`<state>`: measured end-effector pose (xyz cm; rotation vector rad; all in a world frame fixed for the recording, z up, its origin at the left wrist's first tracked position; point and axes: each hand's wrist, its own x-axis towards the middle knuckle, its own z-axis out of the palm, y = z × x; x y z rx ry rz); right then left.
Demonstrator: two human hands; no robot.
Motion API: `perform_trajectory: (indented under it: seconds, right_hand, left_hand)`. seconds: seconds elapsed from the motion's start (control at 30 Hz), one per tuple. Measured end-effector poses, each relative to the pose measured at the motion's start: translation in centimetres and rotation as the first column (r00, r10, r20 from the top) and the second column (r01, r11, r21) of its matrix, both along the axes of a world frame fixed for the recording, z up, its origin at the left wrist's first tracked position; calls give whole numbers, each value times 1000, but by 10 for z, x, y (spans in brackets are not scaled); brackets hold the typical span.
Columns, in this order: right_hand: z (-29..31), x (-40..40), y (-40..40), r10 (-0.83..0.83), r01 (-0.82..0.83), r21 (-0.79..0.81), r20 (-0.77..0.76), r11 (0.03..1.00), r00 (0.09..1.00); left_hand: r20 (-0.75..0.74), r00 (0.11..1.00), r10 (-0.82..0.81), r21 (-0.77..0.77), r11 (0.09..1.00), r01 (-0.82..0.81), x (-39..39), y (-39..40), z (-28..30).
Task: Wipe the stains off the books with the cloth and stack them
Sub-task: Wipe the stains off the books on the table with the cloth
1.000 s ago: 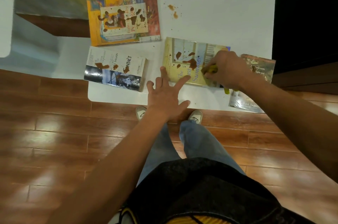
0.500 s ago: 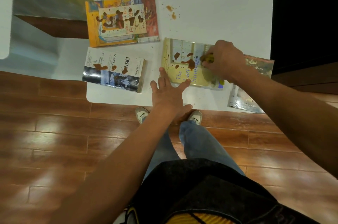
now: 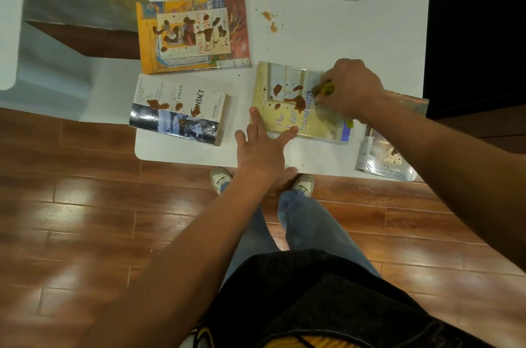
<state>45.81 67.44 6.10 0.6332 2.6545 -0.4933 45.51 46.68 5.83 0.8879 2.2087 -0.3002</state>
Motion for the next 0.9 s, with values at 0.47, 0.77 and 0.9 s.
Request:
perform_trajectory:
  seconds: [0.47, 0.77, 0.9]
  right_hand:
    - [3, -9, -8, 147, -151, 45, 84, 988, 986]
    - [3, -12, -10, 125, -138, 153, 88, 979, 988]
    - [3, -12, -7, 66, -71, 166, 39, 984, 997]
  left_hand:
    - [3, 1000, 10, 18, 1000, -10, -1, 1, 1]
    - [10, 1000, 22, 31, 999, -22, 0, -3, 1]
    - [16, 1000, 22, 30, 999, -23, 0, 0, 2]
